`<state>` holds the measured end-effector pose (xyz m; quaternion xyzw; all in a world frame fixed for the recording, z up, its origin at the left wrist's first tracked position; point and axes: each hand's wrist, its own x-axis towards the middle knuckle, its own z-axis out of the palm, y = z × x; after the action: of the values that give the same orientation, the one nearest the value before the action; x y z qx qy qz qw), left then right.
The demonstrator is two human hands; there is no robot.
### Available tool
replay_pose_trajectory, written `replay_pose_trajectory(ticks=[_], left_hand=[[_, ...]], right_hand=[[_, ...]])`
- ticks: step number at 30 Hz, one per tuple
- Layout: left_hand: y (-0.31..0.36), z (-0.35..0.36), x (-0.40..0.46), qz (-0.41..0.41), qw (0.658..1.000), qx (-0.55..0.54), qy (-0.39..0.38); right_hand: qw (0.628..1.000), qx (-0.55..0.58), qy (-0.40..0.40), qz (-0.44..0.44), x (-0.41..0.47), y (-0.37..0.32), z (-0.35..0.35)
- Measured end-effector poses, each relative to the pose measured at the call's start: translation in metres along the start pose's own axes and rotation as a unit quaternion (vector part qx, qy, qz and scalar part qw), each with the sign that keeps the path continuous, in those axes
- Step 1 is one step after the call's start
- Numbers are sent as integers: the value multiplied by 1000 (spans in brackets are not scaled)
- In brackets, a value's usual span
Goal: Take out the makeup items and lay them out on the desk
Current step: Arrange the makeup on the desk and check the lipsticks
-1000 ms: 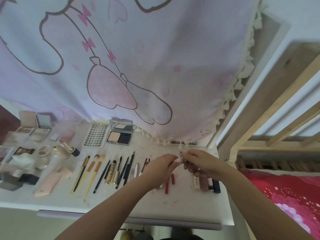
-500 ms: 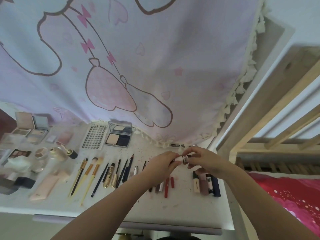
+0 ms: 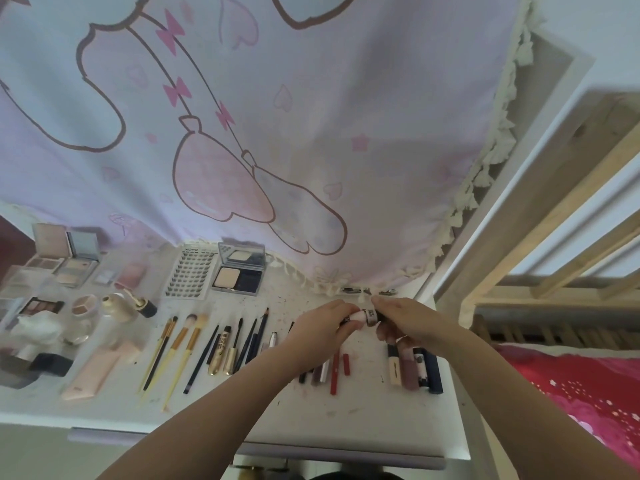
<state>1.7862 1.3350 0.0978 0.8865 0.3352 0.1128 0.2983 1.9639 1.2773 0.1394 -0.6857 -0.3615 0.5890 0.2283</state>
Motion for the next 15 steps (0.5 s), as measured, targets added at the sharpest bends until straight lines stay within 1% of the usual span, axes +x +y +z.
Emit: replay_pose_trajectory(ticks=[4,8,11,13,15], left_hand=[[-2,2,-1,3,1000,5,3],[-3,3,-1,5,1000,11,-1],[-2,5,0,3,1000,18,-24],[-6,7,-3,-16,999,12,-43],[-14,9,-7,-64,996,-4,-55]], right_hand=[[999,25,-23,-30,0,5,-5],[1000,14,-12,0,2,8,-5],[1000,-11,-9,-6,6,13,-9],[1000,-20,-14,-2,5,20,-17],[1000,-4,-11,11,4,30,-29]])
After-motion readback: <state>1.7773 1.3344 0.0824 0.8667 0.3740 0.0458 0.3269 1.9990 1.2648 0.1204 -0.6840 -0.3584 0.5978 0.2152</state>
